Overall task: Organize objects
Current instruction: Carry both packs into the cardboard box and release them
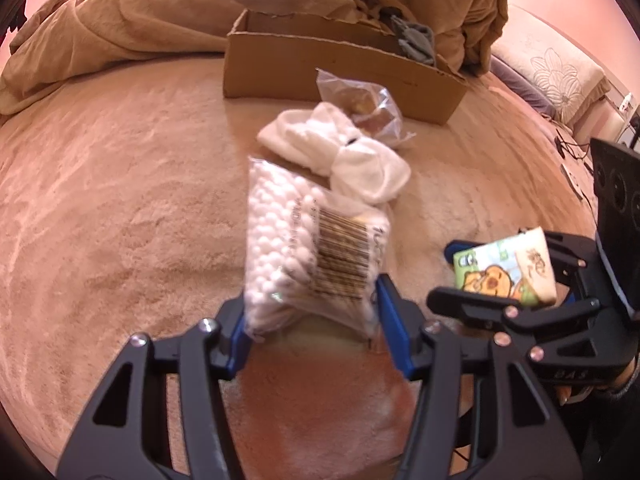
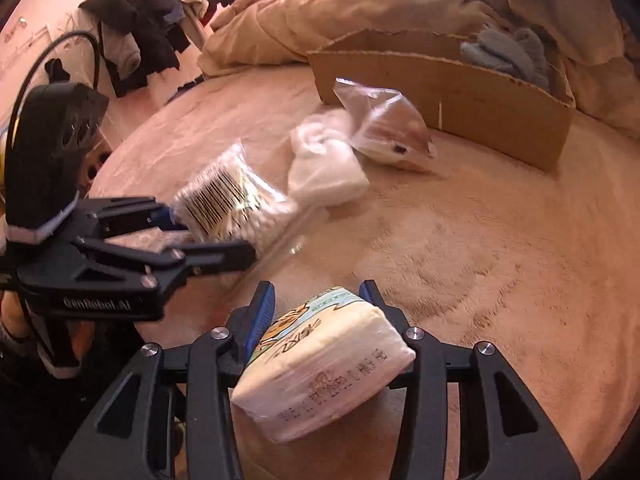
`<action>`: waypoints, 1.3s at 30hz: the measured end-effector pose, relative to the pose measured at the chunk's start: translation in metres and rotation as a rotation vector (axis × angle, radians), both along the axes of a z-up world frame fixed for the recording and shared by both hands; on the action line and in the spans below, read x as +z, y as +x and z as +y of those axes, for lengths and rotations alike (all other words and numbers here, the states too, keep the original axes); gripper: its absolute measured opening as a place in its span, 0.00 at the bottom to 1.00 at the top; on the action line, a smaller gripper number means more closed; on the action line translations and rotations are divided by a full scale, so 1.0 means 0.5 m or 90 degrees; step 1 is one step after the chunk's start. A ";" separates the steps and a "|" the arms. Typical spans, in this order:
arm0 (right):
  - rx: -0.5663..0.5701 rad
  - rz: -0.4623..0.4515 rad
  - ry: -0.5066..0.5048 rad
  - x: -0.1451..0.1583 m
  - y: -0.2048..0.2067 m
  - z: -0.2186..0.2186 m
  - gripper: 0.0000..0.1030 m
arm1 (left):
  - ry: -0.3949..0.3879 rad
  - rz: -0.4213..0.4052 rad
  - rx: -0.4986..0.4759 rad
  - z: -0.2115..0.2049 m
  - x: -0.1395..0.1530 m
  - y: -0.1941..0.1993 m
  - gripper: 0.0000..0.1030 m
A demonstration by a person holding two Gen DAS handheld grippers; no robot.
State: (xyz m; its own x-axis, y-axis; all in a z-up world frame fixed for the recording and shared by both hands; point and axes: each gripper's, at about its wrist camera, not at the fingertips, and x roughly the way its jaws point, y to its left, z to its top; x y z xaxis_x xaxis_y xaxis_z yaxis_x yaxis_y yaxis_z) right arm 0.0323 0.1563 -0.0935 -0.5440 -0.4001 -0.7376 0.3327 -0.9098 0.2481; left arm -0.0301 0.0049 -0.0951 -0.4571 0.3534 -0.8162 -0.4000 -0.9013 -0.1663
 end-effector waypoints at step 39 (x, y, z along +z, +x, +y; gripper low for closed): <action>-0.177 0.056 0.043 0.183 -0.413 0.137 0.47 | -0.073 0.076 0.056 0.122 0.176 -0.414 0.53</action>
